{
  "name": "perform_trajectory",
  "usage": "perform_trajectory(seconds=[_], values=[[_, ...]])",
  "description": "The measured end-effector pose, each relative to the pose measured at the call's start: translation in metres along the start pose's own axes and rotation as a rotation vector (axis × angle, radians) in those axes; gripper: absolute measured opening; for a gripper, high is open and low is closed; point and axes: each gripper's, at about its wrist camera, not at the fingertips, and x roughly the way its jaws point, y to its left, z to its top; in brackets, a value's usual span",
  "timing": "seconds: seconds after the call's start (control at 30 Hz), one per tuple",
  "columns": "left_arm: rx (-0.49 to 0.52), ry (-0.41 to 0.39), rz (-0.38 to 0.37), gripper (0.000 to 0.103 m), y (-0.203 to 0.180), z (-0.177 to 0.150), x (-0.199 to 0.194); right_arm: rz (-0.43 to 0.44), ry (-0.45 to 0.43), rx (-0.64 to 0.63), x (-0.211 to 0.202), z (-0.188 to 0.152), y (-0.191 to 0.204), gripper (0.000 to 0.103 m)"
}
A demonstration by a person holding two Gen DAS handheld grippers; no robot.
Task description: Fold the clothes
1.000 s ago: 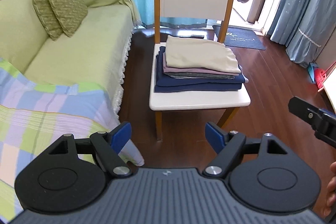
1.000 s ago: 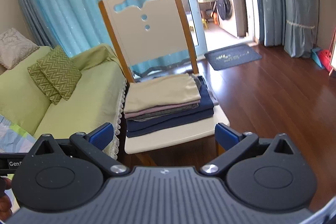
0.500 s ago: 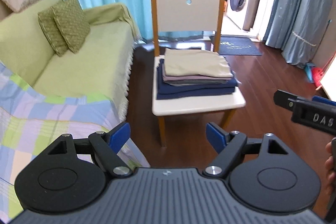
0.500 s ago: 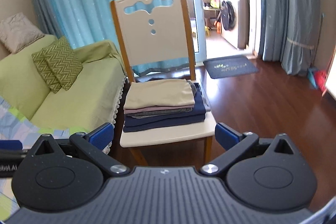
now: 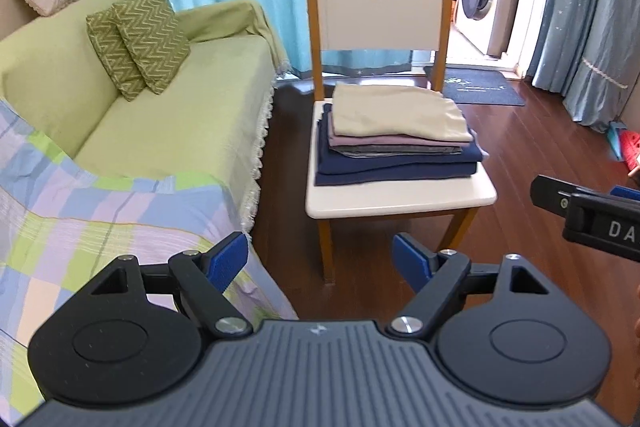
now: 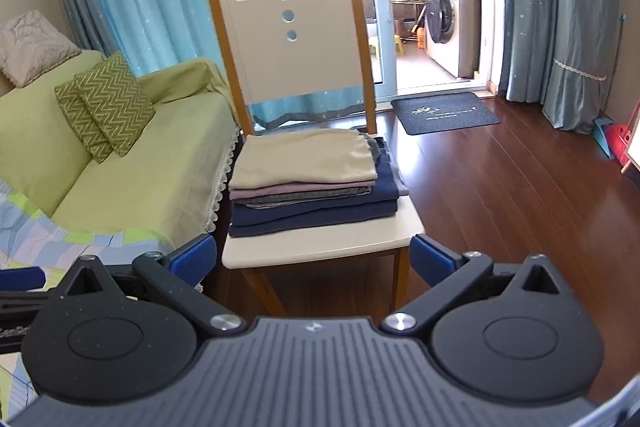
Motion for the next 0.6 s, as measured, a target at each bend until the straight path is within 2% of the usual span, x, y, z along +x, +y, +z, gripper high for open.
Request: perform_trajectory(seconds=[0.2,0.47,0.6], values=[[-0.027,0.006,0.018,0.082,0.008,-0.001,-0.003,0.017,0.01,-0.035,-0.002,0.004,0.011,0.102],[-0.058,0.003,0.006,0.083,0.005,0.007,-0.008,0.021,0.015,-0.042,-0.008,0.011,0.009,0.102],[-0.029,-0.017,0.012,0.083,-0.003,0.009,-0.011,0.015,0.012,-0.039,-0.011,0.014,0.002,0.102]])
